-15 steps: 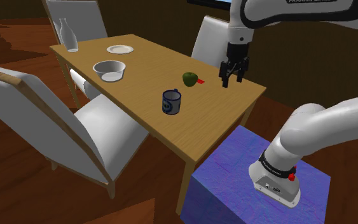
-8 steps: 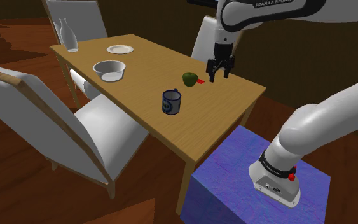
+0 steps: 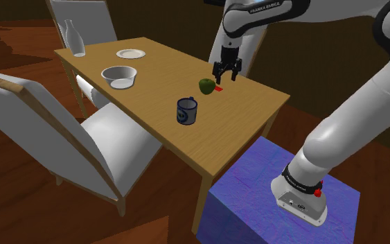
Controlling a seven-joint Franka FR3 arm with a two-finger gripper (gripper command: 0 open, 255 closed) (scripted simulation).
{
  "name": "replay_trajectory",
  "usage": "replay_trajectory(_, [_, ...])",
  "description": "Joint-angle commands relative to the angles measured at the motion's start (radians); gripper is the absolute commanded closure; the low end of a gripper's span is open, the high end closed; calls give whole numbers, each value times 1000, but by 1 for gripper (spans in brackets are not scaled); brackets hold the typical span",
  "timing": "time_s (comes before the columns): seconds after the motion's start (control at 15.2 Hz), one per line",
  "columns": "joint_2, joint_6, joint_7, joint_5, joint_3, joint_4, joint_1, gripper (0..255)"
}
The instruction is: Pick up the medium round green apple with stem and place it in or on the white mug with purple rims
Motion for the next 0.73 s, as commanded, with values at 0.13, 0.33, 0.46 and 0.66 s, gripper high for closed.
replay_trajectory(0.13, [139, 54, -11, -4, -20, 109, -18, 0])
replay_trajectory(0.33, [241, 76, -16, -1, -32, 208, -29, 0])
replay_trajectory(0.46, [309, 84, -20, 3, -39, 281, -38, 0])
replay_trajectory(0.66, [415, 88, -25, 11, -49, 401, -51, 0])
